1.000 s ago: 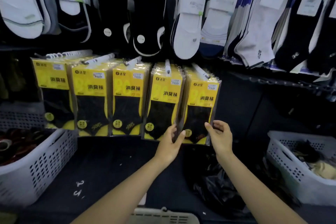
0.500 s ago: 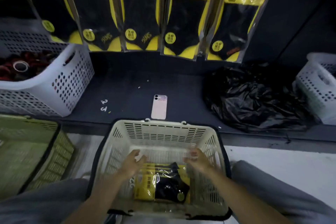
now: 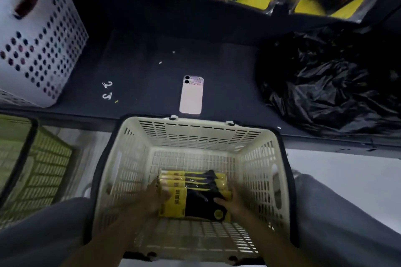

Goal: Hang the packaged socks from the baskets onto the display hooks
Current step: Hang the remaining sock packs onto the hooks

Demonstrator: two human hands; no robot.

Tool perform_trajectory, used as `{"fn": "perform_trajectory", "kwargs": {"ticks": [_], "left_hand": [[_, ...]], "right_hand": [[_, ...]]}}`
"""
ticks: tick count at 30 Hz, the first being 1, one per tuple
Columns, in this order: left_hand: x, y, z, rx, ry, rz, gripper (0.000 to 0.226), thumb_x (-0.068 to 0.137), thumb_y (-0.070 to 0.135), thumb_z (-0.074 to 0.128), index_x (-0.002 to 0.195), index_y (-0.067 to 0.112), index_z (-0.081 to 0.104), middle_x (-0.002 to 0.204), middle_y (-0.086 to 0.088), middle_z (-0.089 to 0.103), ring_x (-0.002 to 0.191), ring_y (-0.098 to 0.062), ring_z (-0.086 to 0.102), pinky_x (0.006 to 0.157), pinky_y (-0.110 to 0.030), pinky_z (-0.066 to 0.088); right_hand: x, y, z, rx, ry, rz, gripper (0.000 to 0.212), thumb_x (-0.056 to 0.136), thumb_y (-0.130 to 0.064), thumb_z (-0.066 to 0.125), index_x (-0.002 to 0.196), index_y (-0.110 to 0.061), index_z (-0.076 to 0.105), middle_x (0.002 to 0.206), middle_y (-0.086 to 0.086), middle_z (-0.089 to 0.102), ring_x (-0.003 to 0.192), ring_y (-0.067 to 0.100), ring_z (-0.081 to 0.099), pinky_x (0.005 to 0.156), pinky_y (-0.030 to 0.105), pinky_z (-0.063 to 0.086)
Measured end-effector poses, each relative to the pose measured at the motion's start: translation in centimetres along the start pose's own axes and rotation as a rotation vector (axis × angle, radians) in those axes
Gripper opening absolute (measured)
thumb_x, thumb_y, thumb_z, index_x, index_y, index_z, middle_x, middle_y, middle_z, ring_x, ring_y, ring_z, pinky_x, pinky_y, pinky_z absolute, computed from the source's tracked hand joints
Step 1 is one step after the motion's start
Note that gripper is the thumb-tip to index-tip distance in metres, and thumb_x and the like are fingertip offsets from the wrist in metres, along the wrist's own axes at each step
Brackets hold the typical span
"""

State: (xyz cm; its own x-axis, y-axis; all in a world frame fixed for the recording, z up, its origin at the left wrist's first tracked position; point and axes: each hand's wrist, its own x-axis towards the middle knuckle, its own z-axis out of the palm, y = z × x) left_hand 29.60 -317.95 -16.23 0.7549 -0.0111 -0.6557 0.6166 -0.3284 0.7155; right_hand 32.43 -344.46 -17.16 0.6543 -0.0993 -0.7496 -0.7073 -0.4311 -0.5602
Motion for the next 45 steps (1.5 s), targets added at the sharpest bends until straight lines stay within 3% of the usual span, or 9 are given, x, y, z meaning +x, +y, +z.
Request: {"fn": "perform_trajectory", "kwargs": {"ticks": [5, 9, 13, 21, 27, 31, 35, 41, 45], "left_hand": [[1.3, -1.9, 1.4, 0.016, 0.092, -0.080, 0.044, 0.085, -0.003, 0.064, 0.123, 0.014, 0.050, 0.108, 0.029, 0.064, 0.082, 0.025, 0.054, 0.073, 0.002, 0.041], [0.9, -0.7, 1.3, 0.062, 0.096, -0.117, 0.075, 0.080, 0.033, 0.068, 0.141, 0.003, 0.035, 0.136, -0.017, 0.049, 0.123, -0.030, 0.051, 0.103, -0.035, 0.041], [0.6, -1.1, 0.7, 0.012, 0.097, -0.074, 0.049, 0.084, 0.022, 0.066, 0.124, -0.002, 0.050, 0.118, -0.020, 0.061, 0.113, -0.038, 0.057, 0.092, -0.050, 0.048], [-1.8, 2.4, -0.2, -0.237, 0.172, -0.087, 0.013, 0.090, 0.010, 0.062, 0.101, 0.017, 0.061, 0.105, -0.013, 0.065, 0.106, -0.036, 0.061, 0.091, -0.051, 0.049], [-5.3, 9.7, -0.7, -0.274, 0.294, -0.021, 0.055, 0.088, 0.037, 0.063, 0.135, 0.016, 0.042, 0.135, -0.007, 0.051, 0.118, -0.025, 0.053, 0.099, -0.039, 0.044], [-8.7, 16.0, -2.4, -0.255, 0.486, 0.242, 0.099, 0.070, 0.049, 0.073, 0.145, 0.007, 0.025, 0.149, -0.013, 0.034, 0.136, -0.026, 0.035, 0.113, -0.046, 0.028], [-12.2, 22.1, -3.6, -0.483, 0.611, 0.217, 0.124, 0.068, 0.042, 0.079, 0.149, 0.013, -0.010, 0.158, -0.007, 0.006, 0.144, -0.022, 0.016, 0.117, -0.035, 0.016], [-15.2, 30.1, -4.3, -1.139, -0.008, 0.465, 0.061, 0.078, 0.035, 0.063, 0.131, 0.008, 0.051, 0.117, -0.010, 0.064, 0.104, -0.023, 0.062, 0.087, -0.035, 0.050], [-16.3, 33.1, -5.7, -0.923, 0.197, 0.609, 0.025, 0.092, 0.030, 0.056, 0.112, 0.017, 0.062, 0.098, 0.000, 0.074, 0.085, -0.016, 0.071, 0.070, -0.034, 0.057]], "right_hand": [[1.1, 0.9, 1.0, 0.067, 0.056, 0.114, 0.071, 0.069, 0.008, 0.079, 0.130, 0.009, 0.044, 0.130, 0.024, 0.053, 0.119, 0.037, 0.052, 0.096, 0.043, 0.044], [1.2, 1.7, 0.7, 0.108, 0.015, 0.178, 0.054, 0.067, 0.002, 0.082, 0.115, 0.005, 0.057, 0.111, 0.021, 0.064, 0.096, 0.024, 0.060, 0.086, 0.038, 0.050], [0.7, 0.8, 0.0, 0.213, -0.101, 0.159, 0.026, 0.072, 0.000, 0.079, 0.095, -0.005, 0.068, 0.108, 0.023, 0.069, 0.078, 0.017, 0.069, 0.072, 0.027, 0.055], [-2.9, -5.5, -2.6, 0.175, -0.259, 0.060, 0.068, 0.058, -0.048, 0.085, 0.116, -0.022, 0.062, 0.117, -0.004, 0.065, 0.114, 0.019, 0.057, 0.088, 0.029, 0.044], [-7.3, -11.6, -6.4, 0.286, -0.232, -0.087, 0.111, 0.036, -0.061, 0.088, 0.131, -0.014, 0.056, 0.136, 0.011, 0.055, 0.128, 0.031, 0.049, 0.111, 0.052, 0.034], [-11.3, -16.3, -9.7, 0.515, -0.144, -0.218, 0.083, 0.045, -0.037, 0.089, 0.117, -0.008, 0.061, 0.099, 0.011, 0.074, 0.085, 0.026, 0.073, 0.061, 0.035, 0.058], [-15.4, -20.6, -12.1, 0.715, -0.218, -0.387, 0.057, 0.063, -0.033, 0.077, 0.111, -0.003, 0.069, 0.105, 0.017, 0.072, 0.089, 0.029, 0.072, 0.062, 0.029, 0.057], [-20.3, -25.2, -12.6, 0.834, -0.294, -0.569, 0.040, 0.072, -0.034, 0.071, 0.106, -0.012, 0.073, 0.108, 0.014, 0.072, 0.092, 0.028, 0.071, 0.068, 0.034, 0.059], [-22.2, -27.2, -12.4, 0.660, -0.173, -0.686, 0.054, 0.070, -0.036, 0.073, 0.119, -0.013, 0.064, 0.109, 0.007, 0.072, 0.095, 0.020, 0.071, 0.073, 0.025, 0.056]]}}
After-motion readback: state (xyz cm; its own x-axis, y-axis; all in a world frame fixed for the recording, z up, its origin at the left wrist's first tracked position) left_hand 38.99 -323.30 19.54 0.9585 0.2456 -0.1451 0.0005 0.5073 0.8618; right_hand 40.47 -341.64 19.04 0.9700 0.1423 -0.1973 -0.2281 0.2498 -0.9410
